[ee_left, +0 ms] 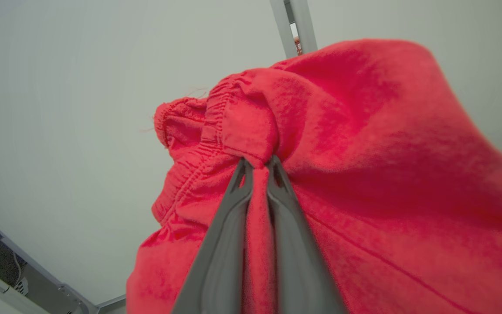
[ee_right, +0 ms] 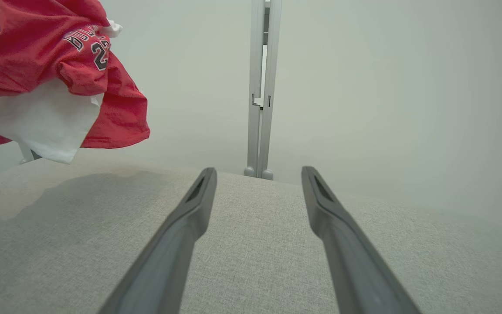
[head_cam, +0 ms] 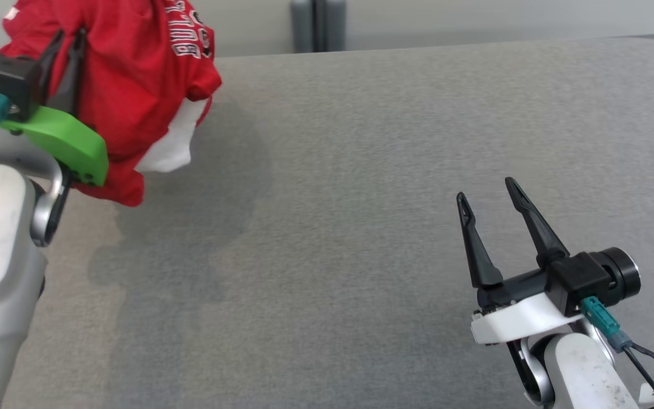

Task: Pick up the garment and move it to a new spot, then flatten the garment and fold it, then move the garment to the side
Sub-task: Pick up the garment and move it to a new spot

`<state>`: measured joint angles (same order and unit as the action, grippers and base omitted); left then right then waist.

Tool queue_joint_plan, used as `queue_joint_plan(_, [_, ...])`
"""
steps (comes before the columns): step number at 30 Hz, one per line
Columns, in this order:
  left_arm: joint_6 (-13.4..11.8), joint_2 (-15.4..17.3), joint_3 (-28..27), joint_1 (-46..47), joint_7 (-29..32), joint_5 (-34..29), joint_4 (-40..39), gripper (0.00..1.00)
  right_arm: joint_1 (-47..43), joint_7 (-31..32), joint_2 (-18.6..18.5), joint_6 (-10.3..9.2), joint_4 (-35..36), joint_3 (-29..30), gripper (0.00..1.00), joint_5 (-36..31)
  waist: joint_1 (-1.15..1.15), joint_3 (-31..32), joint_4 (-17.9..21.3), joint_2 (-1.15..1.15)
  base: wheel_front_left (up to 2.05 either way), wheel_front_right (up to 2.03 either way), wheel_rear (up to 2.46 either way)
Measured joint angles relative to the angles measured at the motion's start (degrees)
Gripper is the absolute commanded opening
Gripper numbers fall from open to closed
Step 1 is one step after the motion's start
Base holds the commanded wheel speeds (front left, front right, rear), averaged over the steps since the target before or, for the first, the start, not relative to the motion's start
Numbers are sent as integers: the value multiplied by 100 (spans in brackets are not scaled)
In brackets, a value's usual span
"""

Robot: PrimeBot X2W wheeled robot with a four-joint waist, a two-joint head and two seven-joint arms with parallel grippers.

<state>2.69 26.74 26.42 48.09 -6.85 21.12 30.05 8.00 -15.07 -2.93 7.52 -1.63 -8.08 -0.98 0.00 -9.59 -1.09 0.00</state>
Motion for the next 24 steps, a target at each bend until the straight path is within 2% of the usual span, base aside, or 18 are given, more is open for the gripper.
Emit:
queue_joint_plan(7, [-52, -82, 202, -390, 352, 56, -703, 0, 0, 1, 4, 0, 56, -30, 100, 247, 0, 121, 676, 0, 0, 0, 0])
queue_joint_plan(13, [-115, -237, 310, -603, 414, 135, -954, 0, 26, 0, 5, 0, 131, 45, 100, 358, 0, 169, 1257, 0, 0, 0, 0])
queue_joint_plan(18, [-116, -435, 416, -768, 209, 224, -876, 0, 52, 0, 2, 0, 210, 105, 100, 445, 0, 141, 1681, 0, 0, 0, 0])
queue_joint_plan(24, [-103, -664, 642, -895, 7, 188, -390, 0, 107, 1, 2, 0, 267, 123, 100, 504, 0, -63, 1937, 0, 0, 0, 0])
